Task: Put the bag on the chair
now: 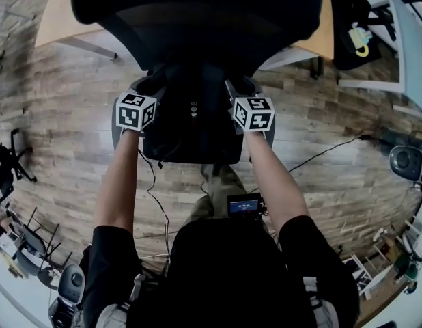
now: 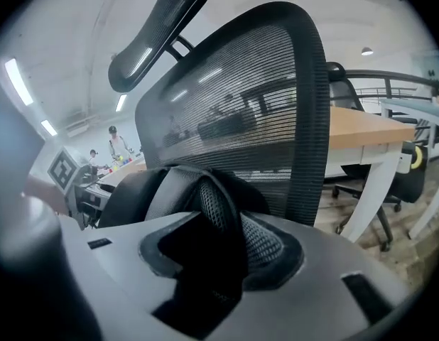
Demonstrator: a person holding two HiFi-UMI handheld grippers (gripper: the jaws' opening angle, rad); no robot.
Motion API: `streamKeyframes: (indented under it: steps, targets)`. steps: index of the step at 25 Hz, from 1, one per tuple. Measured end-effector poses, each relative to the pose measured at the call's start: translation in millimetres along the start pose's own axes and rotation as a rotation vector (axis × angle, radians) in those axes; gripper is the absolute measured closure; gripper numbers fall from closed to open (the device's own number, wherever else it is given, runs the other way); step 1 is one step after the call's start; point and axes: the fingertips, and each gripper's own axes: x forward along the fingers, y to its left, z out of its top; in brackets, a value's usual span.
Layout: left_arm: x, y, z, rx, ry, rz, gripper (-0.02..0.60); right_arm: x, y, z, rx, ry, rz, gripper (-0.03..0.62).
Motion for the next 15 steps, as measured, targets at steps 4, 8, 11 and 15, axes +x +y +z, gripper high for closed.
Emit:
streamKeyframes:
  steps: [4,8,11,15]
  targets:
    - [-24,7,-2,0.061,0.010,0.051,0.383,-17,0,3,-0.016,0.022,-0.017,0.417]
    - [-65,8,3,0.034,-0.072,0.122,0.416,-60,-4,16,-0.026,-0.045,-0.040,0.476]
    - [-101,-14,11,0.002,-0.173,0.122,0.468,-103,6,33,-0.057,-0.135,-0.038,0.514]
    - [-154,-52,21,0.029,-0.282,0.140,0.529,-158,36,65,-0.093,-0.260,-0.010,0.556]
